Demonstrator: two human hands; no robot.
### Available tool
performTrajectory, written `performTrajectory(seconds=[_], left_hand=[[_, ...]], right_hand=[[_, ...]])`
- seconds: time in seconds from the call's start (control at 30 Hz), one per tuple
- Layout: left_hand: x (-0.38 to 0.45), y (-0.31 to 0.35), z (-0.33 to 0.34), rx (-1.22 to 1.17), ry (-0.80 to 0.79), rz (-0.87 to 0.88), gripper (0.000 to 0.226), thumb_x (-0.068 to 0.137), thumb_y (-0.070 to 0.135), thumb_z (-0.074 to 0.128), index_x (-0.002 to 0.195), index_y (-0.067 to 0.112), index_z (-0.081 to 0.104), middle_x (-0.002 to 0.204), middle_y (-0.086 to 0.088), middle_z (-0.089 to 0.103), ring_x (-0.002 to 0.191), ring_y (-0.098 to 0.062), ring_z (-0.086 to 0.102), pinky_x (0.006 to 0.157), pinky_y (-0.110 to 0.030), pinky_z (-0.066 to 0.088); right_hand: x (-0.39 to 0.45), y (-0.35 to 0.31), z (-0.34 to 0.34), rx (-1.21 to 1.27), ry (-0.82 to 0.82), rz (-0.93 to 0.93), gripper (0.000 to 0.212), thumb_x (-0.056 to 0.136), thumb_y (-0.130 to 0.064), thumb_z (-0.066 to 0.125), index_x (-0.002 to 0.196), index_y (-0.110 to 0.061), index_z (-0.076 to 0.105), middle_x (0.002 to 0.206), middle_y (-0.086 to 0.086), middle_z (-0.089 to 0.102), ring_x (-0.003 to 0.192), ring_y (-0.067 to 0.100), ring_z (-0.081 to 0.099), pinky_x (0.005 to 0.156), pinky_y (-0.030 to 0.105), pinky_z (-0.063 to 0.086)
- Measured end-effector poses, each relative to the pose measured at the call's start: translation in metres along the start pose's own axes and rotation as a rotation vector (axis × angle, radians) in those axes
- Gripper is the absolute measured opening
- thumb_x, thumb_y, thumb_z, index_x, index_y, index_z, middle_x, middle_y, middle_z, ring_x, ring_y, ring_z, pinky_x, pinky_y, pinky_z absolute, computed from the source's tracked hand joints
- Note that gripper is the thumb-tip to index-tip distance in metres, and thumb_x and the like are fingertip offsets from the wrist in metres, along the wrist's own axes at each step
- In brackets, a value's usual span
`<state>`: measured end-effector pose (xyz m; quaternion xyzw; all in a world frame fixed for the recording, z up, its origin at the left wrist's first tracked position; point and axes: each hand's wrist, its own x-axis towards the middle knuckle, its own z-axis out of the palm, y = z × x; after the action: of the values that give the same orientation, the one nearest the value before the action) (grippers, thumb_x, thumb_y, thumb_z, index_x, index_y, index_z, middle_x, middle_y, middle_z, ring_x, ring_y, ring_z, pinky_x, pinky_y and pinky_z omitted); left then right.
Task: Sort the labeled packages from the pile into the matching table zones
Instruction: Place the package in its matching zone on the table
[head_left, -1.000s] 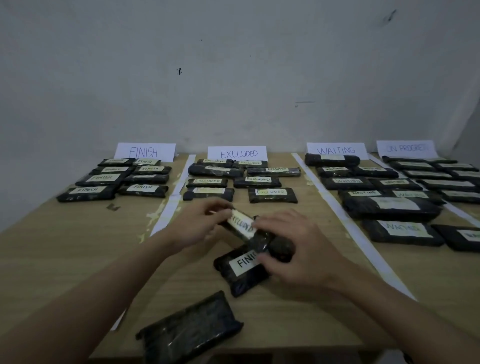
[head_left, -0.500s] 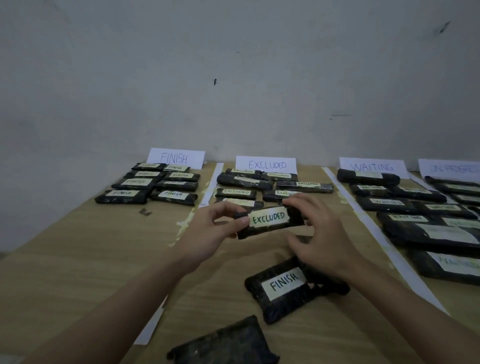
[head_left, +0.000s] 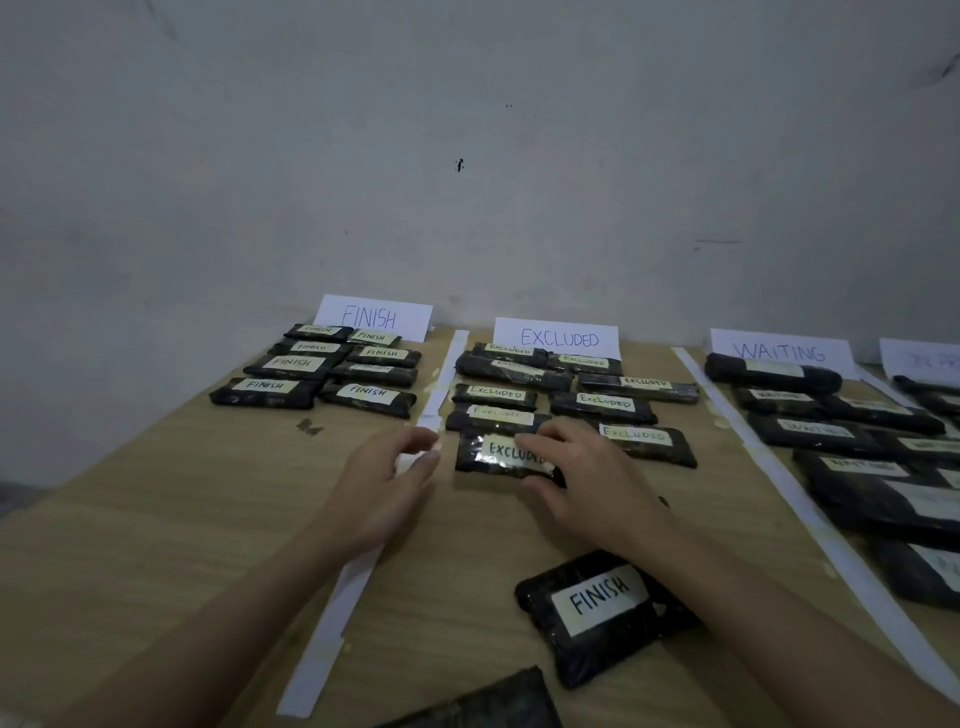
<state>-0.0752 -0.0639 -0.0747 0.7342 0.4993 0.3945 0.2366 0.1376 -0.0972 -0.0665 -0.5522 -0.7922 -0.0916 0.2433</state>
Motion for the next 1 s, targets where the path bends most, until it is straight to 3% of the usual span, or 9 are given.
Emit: performTrajectory(seconds=[0.13, 0.37, 0.47, 0.53, 0.67, 0.8, 0.93, 1.0], left_hand=[[-0.006, -0.021, -0.003, 0.252, -0.084, 0.045, 0.033, 0.093, 0.028, 0.048, 0.124, 0.019, 0.054, 0.123, 0.003, 0.054, 0.11, -0.009, 0.048, 0.091, -0.023, 0.037], [-0.013, -0.023, 0.001, 0.37, -0.121, 0.137, 0.035, 0.094, 0.03, 0.047, 0.126, 0.017, 0.054, 0.13, 0.004, 0.049, 0.116, -0.011, 0.047, 0.096, -0.022, 0.035], [-0.015, -0.022, 0.001, 0.394, -0.132, 0.152, 0.038, 0.094, 0.03, 0.046, 0.129, 0.017, 0.051, 0.133, 0.003, 0.047, 0.118, -0.012, 0.047, 0.096, -0.022, 0.035], [-0.016, -0.021, 0.001, 0.403, -0.136, 0.145, 0.039, 0.094, 0.031, 0.046, 0.129, 0.016, 0.051, 0.134, 0.003, 0.047, 0.118, -0.013, 0.047, 0.096, -0.023, 0.036], [-0.016, -0.016, 0.001, 0.441, -0.147, 0.14, 0.038, 0.093, 0.03, 0.047, 0.128, 0.015, 0.051, 0.134, 0.0, 0.047, 0.117, -0.016, 0.048, 0.097, -0.028, 0.038], [-0.016, -0.008, 0.003, 0.476, -0.155, 0.157, 0.035, 0.093, 0.028, 0.046, 0.124, 0.015, 0.055, 0.129, -0.002, 0.053, 0.115, -0.02, 0.05, 0.096, -0.032, 0.04], [-0.022, 0.009, 0.01, 0.454, -0.192, 0.25, 0.035, 0.094, 0.029, 0.045, 0.125, 0.016, 0.054, 0.128, 0.0, 0.053, 0.115, -0.018, 0.05, 0.097, -0.032, 0.04], [-0.025, 0.018, 0.014, 0.416, -0.223, 0.28, 0.034, 0.095, 0.031, 0.043, 0.123, 0.017, 0.055, 0.126, 0.001, 0.054, 0.113, -0.016, 0.05, 0.095, -0.031, 0.04]], right_hand=[[0.025, -0.001, 0.013, -0.042, -0.122, 0.071, 0.038, 0.09, -0.033, 0.054, 0.126, -0.022, 0.053, 0.12, 0.001, 0.052, 0.108, 0.018, 0.049, 0.082, 0.03, 0.044], [0.038, -0.005, 0.022, -0.072, -0.222, 0.125, 0.038, 0.091, -0.035, 0.05, 0.124, -0.017, 0.054, 0.119, 0.005, 0.052, 0.108, 0.021, 0.05, 0.086, 0.037, 0.047], [0.029, -0.005, 0.013, 0.021, -0.19, 0.095, 0.044, 0.089, -0.034, 0.054, 0.131, -0.02, 0.05, 0.128, 0.001, 0.05, 0.116, 0.018, 0.046, 0.095, 0.036, 0.042], [0.018, -0.007, -0.001, 0.167, -0.201, 0.035, 0.039, 0.088, -0.031, 0.058, 0.125, -0.021, 0.057, 0.124, -0.002, 0.056, 0.113, 0.013, 0.05, 0.098, 0.036, 0.042], [-0.014, -0.019, -0.033, 0.315, -0.418, -0.073, 0.028, 0.085, -0.024, 0.063, 0.112, -0.028, 0.065, 0.112, -0.012, 0.063, 0.102, -0.002, 0.053, 0.094, 0.02, 0.04], [-0.04, -0.025, -0.057, 0.248, -0.588, -0.114, 0.045, 0.081, -0.02, 0.062, 0.123, -0.035, 0.054, 0.123, -0.018, 0.051, 0.11, -0.005, 0.041, 0.092, 0.009, 0.028], [-0.053, -0.027, -0.069, 0.095, -0.705, -0.129, 0.069, 0.077, -0.029, 0.065, 0.137, -0.039, 0.033, 0.135, -0.016, 0.036, 0.121, 0.003, 0.031, 0.104, 0.024, 0.028], [-0.054, -0.029, -0.071, 0.057, -0.744, -0.128, 0.074, 0.077, -0.03, 0.066, 0.14, -0.037, 0.028, 0.136, -0.012, 0.036, 0.121, 0.006, 0.031, 0.102, 0.022, 0.026]])
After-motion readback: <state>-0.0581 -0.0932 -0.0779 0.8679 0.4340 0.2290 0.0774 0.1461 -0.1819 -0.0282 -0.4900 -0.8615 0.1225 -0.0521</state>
